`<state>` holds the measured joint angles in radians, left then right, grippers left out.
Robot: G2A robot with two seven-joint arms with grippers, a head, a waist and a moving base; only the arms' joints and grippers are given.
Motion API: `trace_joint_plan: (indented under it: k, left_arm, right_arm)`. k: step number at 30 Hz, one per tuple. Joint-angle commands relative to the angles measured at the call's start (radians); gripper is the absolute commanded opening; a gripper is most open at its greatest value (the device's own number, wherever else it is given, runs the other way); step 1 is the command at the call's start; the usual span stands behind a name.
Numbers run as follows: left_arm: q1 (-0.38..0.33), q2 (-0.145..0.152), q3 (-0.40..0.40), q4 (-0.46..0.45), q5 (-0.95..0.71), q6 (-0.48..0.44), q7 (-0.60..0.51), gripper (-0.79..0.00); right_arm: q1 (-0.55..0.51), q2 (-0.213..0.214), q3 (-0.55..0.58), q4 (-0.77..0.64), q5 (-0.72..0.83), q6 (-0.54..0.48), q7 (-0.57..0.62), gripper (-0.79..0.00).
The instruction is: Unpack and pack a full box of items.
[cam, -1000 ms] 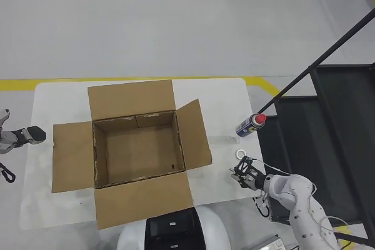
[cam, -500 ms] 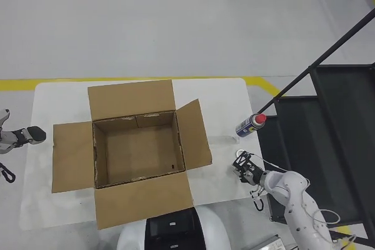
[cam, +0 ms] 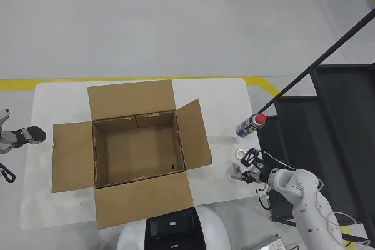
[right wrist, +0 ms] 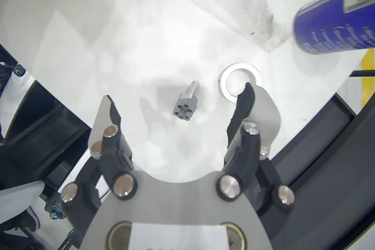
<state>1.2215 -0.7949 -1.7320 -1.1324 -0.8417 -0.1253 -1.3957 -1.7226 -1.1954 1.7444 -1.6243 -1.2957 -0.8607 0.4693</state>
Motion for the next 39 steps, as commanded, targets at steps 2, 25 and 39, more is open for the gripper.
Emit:
trace_joint_plan:
  k: [2,25,39]
  left_arm:
    - [0.0,0.0,0.0,0.0,0.0,0.0,0.0,0.0]
    - [0.0,0.0,0.0,0.0,0.0,0.0,0.0,0.0]
    - [0.0,0.0,0.0,0.0,0.0,0.0,0.0,0.0]
  right_arm:
    - [-0.031,0.014,0.071,-0.026,0.053,-0.076,0.031,0.0]
    - [0.044,0.009,-0.192,0.069,-0.018,0.232,0.081,0.0]
    - [0.068,0.014,-0.214,0.098,-0.017,0.34,0.103,-0.656]
